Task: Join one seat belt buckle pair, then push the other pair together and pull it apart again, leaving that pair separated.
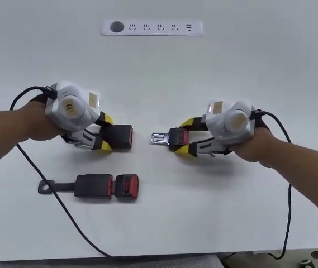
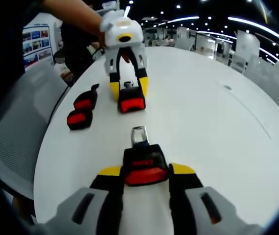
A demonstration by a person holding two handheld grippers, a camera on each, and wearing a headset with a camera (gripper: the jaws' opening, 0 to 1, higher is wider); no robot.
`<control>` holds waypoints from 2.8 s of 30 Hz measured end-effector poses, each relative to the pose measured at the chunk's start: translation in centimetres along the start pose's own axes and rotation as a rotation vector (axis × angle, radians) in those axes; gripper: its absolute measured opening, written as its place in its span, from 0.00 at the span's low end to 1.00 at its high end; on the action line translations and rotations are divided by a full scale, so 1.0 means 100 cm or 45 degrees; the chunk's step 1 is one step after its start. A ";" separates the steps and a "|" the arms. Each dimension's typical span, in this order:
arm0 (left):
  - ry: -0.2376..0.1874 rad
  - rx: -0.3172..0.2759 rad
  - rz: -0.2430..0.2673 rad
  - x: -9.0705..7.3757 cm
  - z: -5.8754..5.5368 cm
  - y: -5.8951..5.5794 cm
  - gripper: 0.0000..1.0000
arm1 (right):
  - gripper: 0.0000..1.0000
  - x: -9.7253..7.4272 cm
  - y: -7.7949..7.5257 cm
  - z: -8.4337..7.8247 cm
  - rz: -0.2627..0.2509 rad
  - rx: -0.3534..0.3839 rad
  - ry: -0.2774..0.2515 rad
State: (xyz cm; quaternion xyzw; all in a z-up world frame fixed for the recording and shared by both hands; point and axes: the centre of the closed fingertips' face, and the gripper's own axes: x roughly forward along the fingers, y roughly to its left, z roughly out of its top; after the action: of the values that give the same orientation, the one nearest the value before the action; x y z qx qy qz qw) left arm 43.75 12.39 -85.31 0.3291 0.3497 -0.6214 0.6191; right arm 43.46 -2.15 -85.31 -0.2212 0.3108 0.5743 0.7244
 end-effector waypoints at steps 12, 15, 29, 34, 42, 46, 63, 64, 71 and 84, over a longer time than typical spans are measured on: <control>0.002 0.001 -0.001 0.000 0.000 -0.001 0.34 | 0.36 -0.019 -0.002 -0.020 -0.013 0.001 0.022; 0.003 0.002 -0.001 0.000 0.000 -0.001 0.34 | 0.36 -0.023 0.000 -0.023 -0.016 0.001 0.023; 0.001 -0.001 0.000 0.000 0.000 -0.002 0.34 | 0.36 -0.041 0.004 -0.040 -0.032 0.013 0.034; 0.000 -0.005 0.001 0.000 -0.001 -0.001 0.34 | 0.37 -0.045 0.005 -0.045 -0.036 0.017 0.042; 0.001 0.004 0.002 0.000 0.000 -0.001 0.34 | 0.37 -0.049 0.007 -0.048 -0.027 0.027 0.045; 0.014 0.002 0.002 0.000 0.001 -0.001 0.35 | 0.38 -0.049 0.007 -0.048 -0.008 0.009 0.060; -0.050 -0.234 0.129 -0.023 0.005 -0.005 0.71 | 0.73 -0.058 -0.010 -0.026 -0.246 0.153 -0.002; -0.062 -0.271 0.157 -0.027 0.005 -0.004 0.74 | 0.75 -0.060 -0.013 -0.024 -0.284 0.164 -0.009; -0.192 -0.495 0.336 -0.053 0.006 0.001 0.87 | 0.81 -0.073 -0.018 -0.008 -0.464 0.305 -0.115; -0.451 -0.639 0.568 -0.109 0.012 -0.027 0.95 | 0.91 -0.085 0.006 0.012 -0.643 0.377 -0.238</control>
State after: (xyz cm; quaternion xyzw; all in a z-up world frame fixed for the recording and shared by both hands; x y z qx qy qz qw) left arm 41.31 17.24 -75.45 0.1226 0.2984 -0.4137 0.8513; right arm 41.91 -7.05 -78.45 -0.1297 0.2583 0.3423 0.8940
